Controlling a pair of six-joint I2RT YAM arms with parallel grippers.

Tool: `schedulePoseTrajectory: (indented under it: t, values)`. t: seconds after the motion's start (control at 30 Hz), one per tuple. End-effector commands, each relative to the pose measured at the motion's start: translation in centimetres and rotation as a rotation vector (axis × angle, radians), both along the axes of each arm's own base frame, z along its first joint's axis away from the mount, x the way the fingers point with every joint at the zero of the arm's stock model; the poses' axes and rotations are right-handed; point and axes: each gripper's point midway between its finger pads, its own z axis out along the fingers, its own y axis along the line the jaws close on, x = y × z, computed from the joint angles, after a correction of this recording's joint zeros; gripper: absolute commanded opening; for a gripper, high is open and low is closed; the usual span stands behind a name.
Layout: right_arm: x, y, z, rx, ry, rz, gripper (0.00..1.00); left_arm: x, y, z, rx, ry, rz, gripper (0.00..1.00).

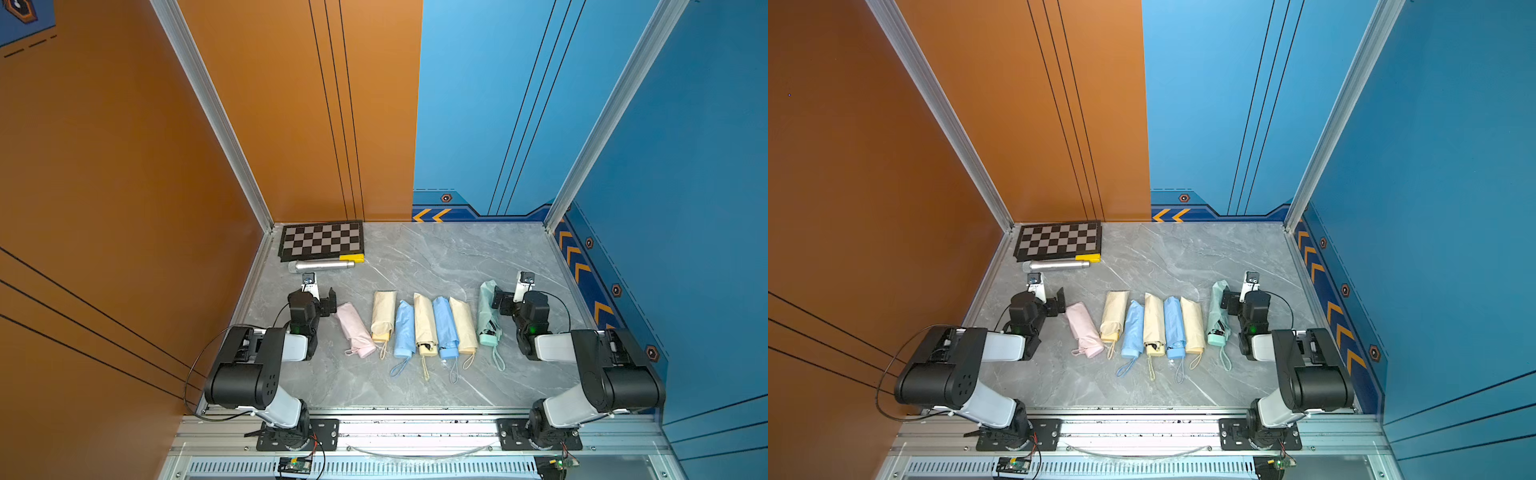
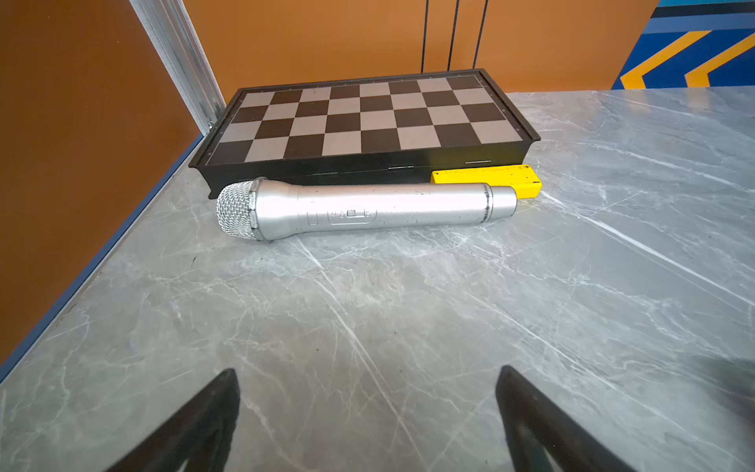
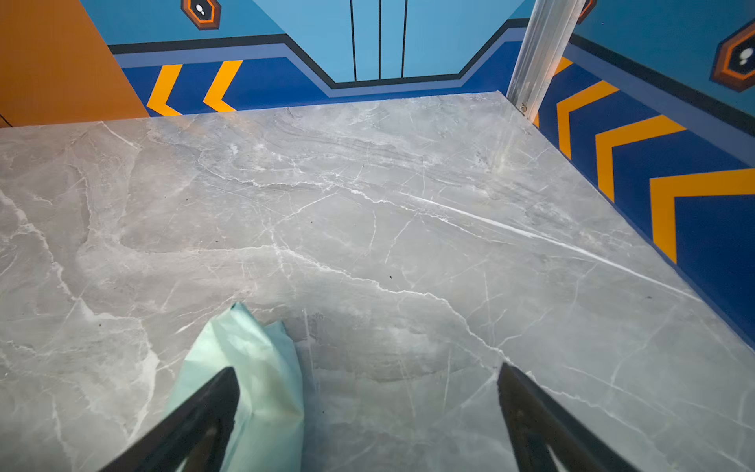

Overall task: Take umbrellas out of sleeves
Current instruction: Move the umbrella to the center of the board.

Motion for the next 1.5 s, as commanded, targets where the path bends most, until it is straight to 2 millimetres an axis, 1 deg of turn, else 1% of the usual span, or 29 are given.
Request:
schedulePoseTrajectory:
  t: [0.0, 1.03, 1.13, 1.23, 1.33, 1.37, 1.43, 1.47]
  values:
    - [0.7, -0.5, 0.8, -0.018, -0.032, -0.017, 1.00, 0.7, -0.2, 0.6, 0.008, -0.020, -0.014, 0.98]
    - [0.7, -0.5, 0.8, -0.016, -0.032, -0.016, 1.00, 0.7, 0.1, 0.6, -0.012, -0.021, -0.020, 0.98]
    - [0.6, -0.6, 0.9, -0.044, -0.030, -0.045, 1.00, 0.6, 0.0, 0.6, -0.006, -0.021, -0.016, 0.98]
    - [0.4, -0.7, 1.3, -0.073, -0.041, -0.075, 1.00, 0.6, 0.4, 0.9, 0.000, -0.030, 0.011, 0.98]
    - [0.1, -1.0, 2.2, -0.083, -0.050, -0.102, 1.00, -0.2, 0.7, 2.6, 0.000, -0.073, 0.025, 0.98]
    - [0.0, -1.1, 2.7, -0.099, -0.037, -0.117, 1.00, -0.6, 0.8, 3.2, 0.000, -0.088, 0.034, 0.98]
    - [0.0, -0.7, 4.3, -0.124, 0.001, -0.120, 1.00, -1.3, 1.0, 4.3, 0.000, -0.113, 0.044, 0.98]
    - [0.0, -0.3, 5.7, -0.131, -0.007, -0.112, 1.00, -1.6, 1.0, 4.6, -0.001, -0.109, 0.052, 0.98]
